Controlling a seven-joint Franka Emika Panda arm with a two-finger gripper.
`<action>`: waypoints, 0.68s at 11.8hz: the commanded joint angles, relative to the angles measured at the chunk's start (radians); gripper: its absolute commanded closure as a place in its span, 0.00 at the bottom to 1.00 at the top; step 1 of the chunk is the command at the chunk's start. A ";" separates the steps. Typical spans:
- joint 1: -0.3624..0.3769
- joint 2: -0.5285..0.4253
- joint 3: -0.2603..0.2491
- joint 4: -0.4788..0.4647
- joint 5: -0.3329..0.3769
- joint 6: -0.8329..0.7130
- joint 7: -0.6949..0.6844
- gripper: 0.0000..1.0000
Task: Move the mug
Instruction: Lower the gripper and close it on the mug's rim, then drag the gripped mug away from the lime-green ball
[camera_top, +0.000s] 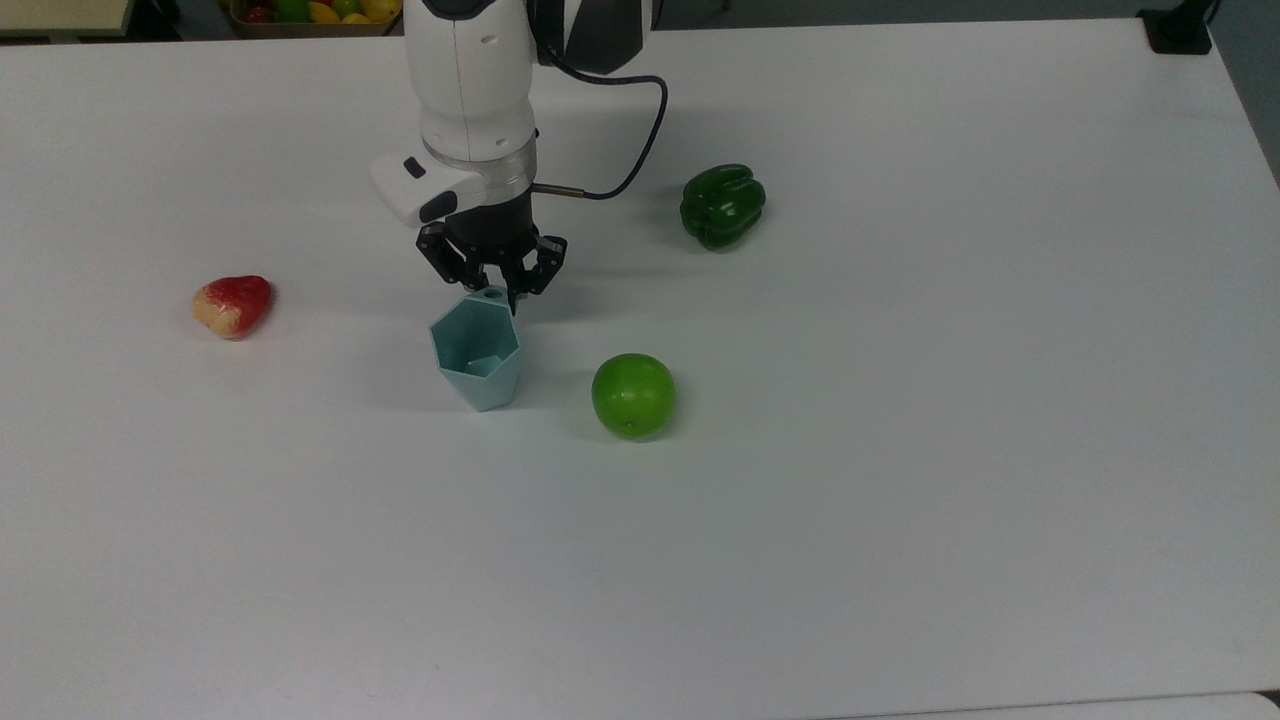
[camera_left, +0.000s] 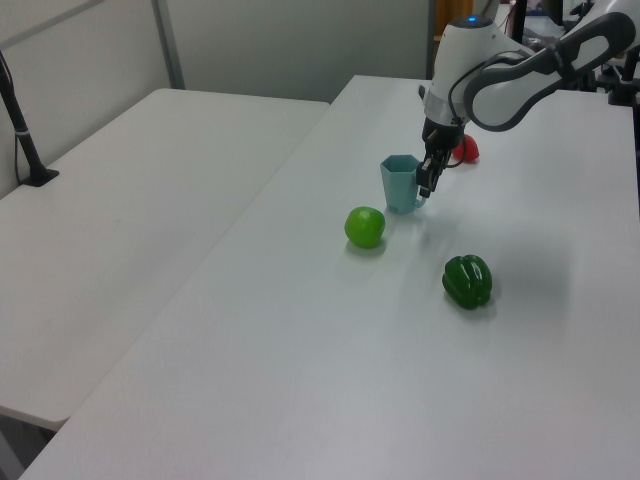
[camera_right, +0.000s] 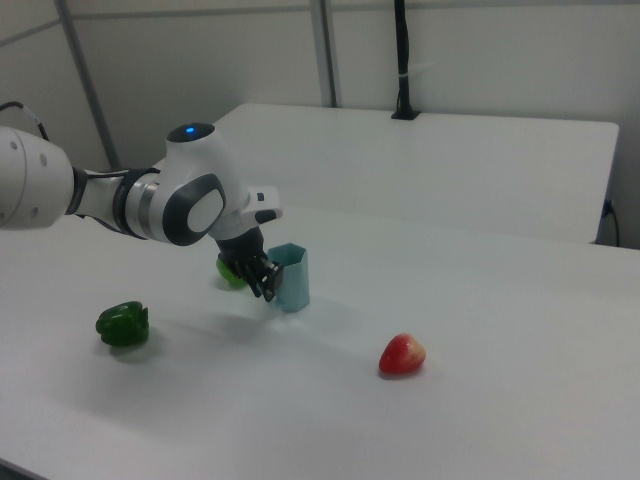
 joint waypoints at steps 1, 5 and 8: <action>-0.013 -0.129 -0.002 -0.054 -0.017 -0.077 -0.003 0.89; -0.034 -0.368 -0.002 -0.296 -0.017 -0.088 -0.065 0.89; -0.044 -0.482 -0.002 -0.450 -0.043 -0.082 -0.089 0.89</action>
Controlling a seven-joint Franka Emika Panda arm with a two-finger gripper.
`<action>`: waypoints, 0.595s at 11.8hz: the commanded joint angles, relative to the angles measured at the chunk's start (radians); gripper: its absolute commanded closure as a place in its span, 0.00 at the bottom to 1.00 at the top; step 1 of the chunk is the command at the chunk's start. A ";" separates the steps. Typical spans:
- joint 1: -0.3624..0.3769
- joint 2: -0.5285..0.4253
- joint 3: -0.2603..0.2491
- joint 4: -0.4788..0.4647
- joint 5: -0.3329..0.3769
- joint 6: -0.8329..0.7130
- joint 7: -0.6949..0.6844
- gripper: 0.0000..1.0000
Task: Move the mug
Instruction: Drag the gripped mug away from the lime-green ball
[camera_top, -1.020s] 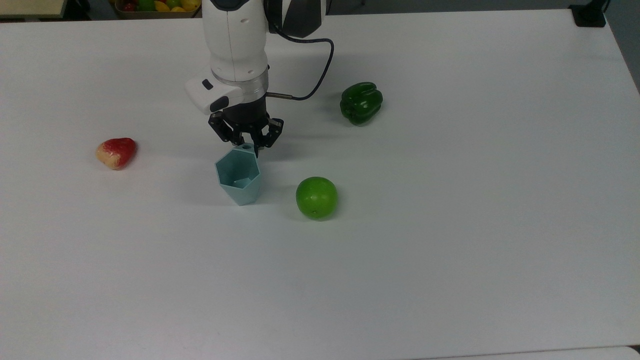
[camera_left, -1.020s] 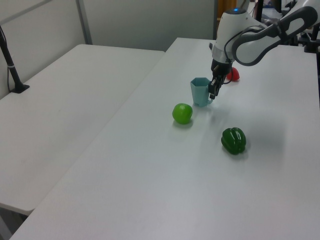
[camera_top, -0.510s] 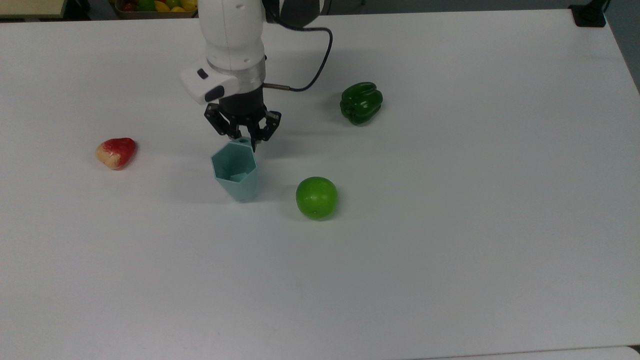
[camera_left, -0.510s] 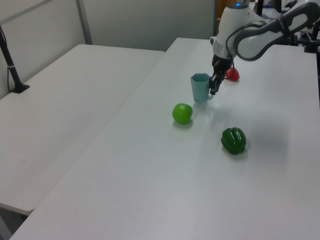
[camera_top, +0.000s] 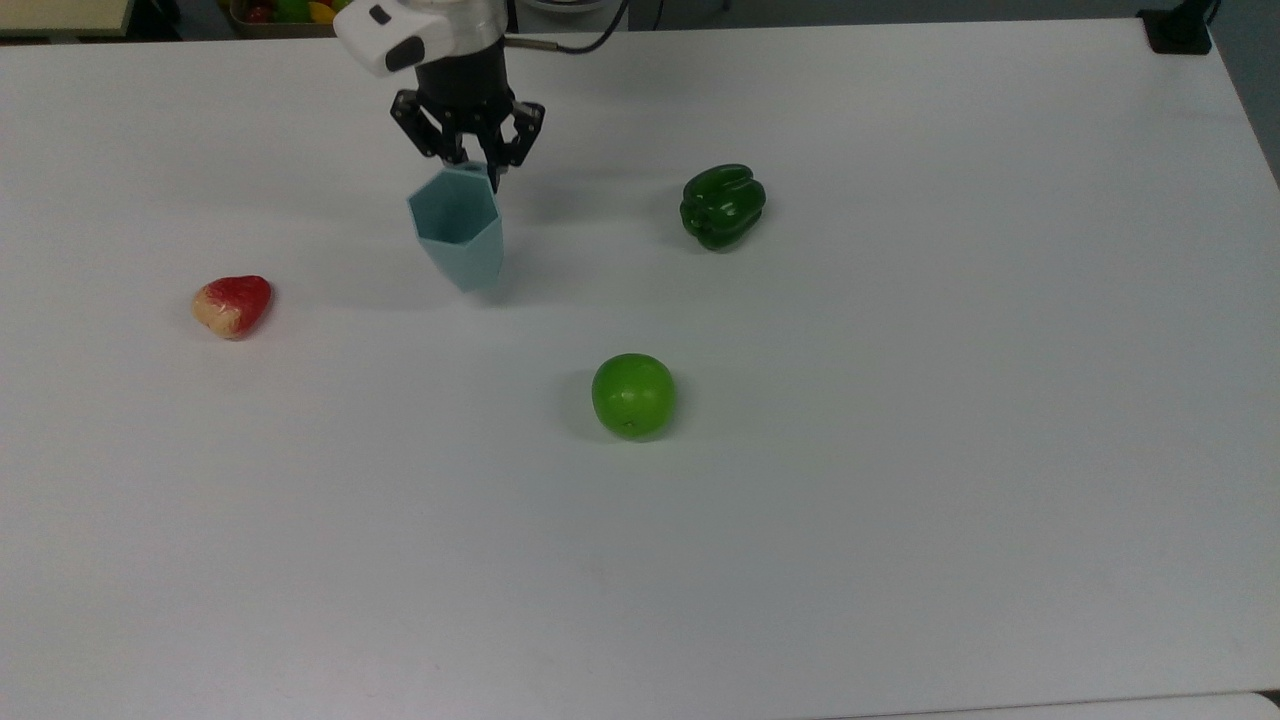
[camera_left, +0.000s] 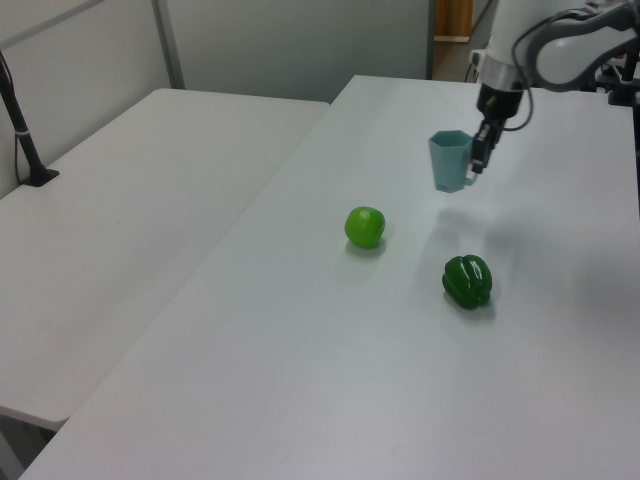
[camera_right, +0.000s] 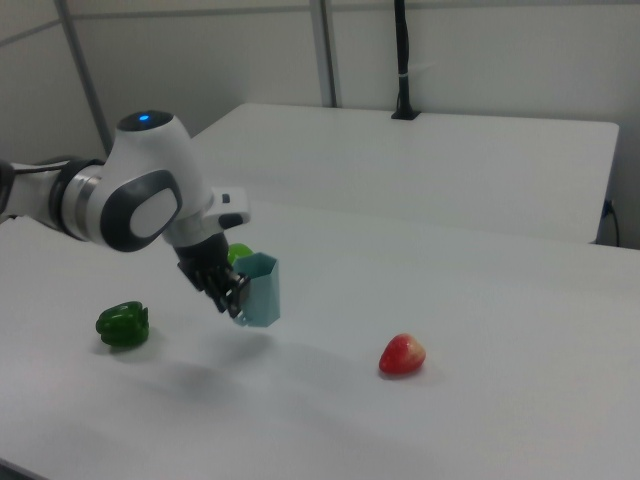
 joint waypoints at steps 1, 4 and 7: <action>-0.003 -0.137 -0.001 -0.170 -0.037 0.009 -0.028 0.89; 0.009 -0.134 0.002 -0.224 -0.054 0.012 -0.027 0.89; 0.013 -0.119 0.002 -0.227 -0.057 0.015 -0.022 0.88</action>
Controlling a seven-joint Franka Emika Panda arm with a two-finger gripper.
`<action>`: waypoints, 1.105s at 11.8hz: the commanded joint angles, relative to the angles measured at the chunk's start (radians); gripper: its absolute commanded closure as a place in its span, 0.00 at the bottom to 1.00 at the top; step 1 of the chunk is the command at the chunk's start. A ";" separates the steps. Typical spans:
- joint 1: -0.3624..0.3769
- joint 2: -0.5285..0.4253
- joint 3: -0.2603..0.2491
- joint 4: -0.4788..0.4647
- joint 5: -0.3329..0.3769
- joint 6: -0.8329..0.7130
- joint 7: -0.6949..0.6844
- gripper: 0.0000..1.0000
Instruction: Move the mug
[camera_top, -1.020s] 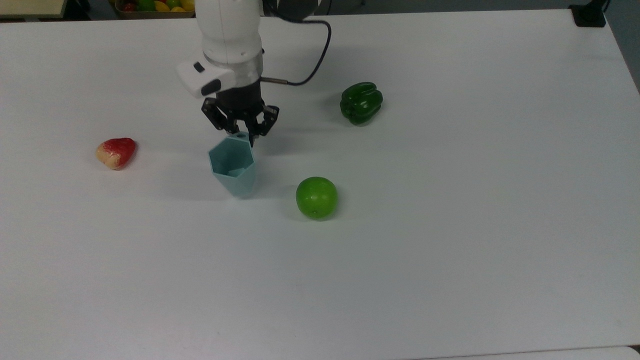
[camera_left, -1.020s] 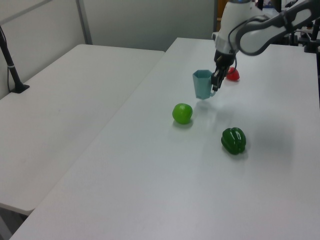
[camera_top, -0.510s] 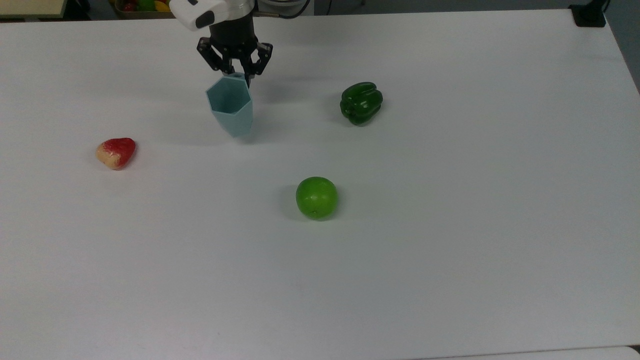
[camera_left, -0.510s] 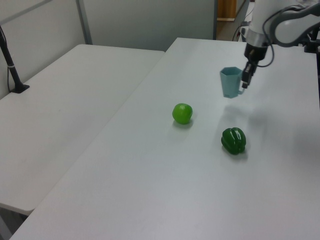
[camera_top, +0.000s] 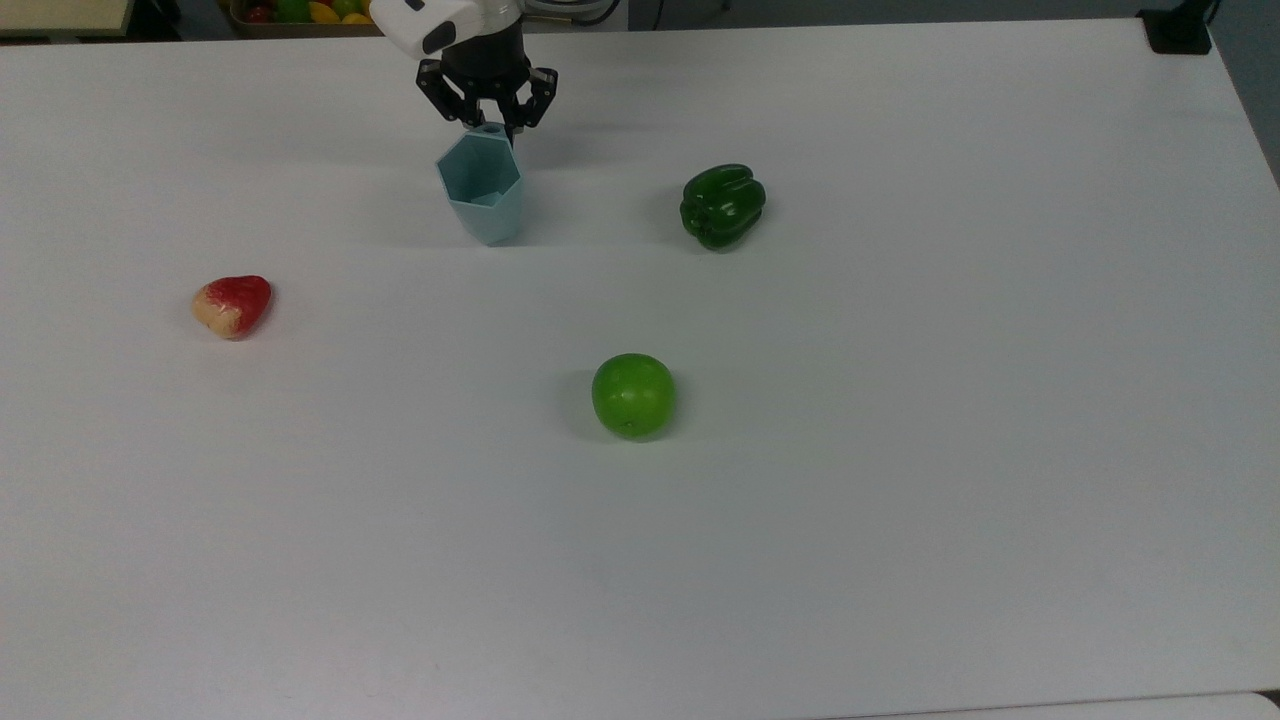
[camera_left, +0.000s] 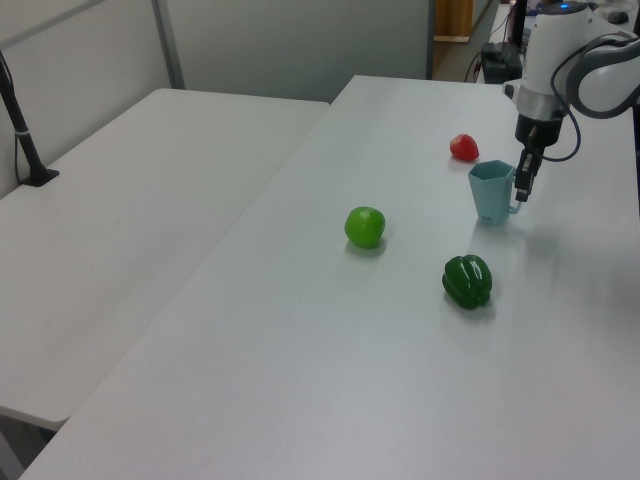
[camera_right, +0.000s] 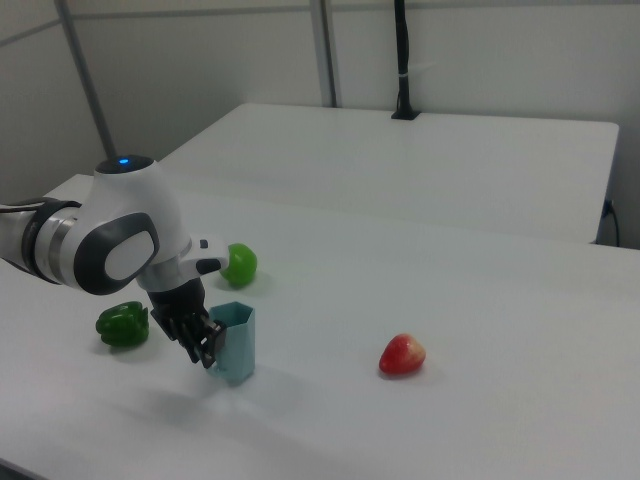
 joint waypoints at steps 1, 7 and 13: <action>0.017 0.000 0.000 -0.022 -0.015 0.017 -0.004 0.86; 0.031 0.023 0.000 -0.013 -0.023 0.000 0.025 0.17; 0.015 -0.002 0.000 0.357 0.006 -0.470 0.033 0.00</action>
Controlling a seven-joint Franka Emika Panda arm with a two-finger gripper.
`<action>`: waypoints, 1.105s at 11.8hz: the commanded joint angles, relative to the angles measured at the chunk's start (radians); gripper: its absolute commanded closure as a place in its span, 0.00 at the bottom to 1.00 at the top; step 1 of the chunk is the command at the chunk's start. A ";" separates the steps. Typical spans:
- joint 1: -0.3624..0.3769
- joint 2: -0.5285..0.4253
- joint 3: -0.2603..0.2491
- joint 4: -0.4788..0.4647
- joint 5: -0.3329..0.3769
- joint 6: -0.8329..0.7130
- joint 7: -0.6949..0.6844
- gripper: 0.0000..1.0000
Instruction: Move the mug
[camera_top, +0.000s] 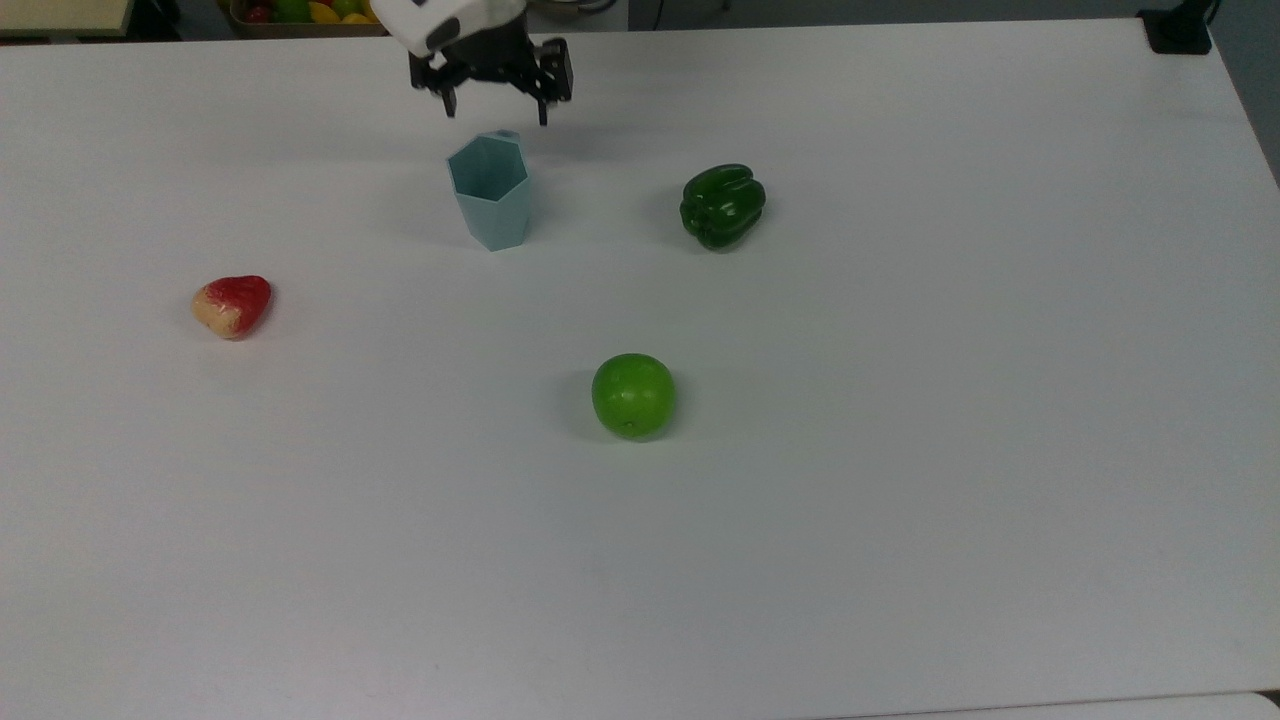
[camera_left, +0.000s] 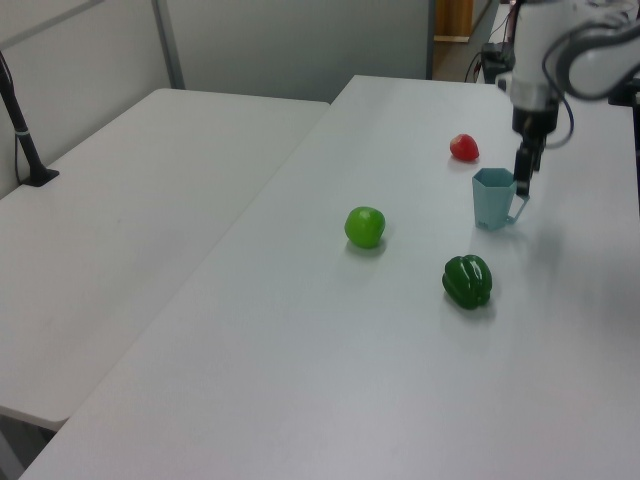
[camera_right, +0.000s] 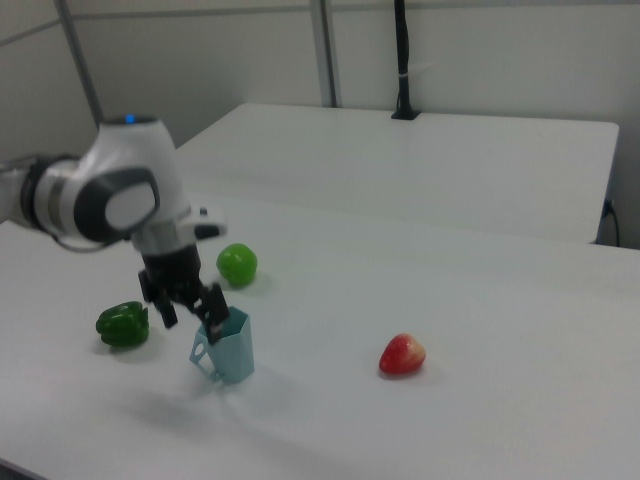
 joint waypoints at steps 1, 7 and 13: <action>-0.033 -0.011 -0.003 0.289 0.068 -0.259 0.011 0.00; -0.125 0.132 0.014 0.581 0.085 -0.423 0.003 0.00; -0.125 0.138 0.007 0.585 0.083 -0.418 0.000 0.00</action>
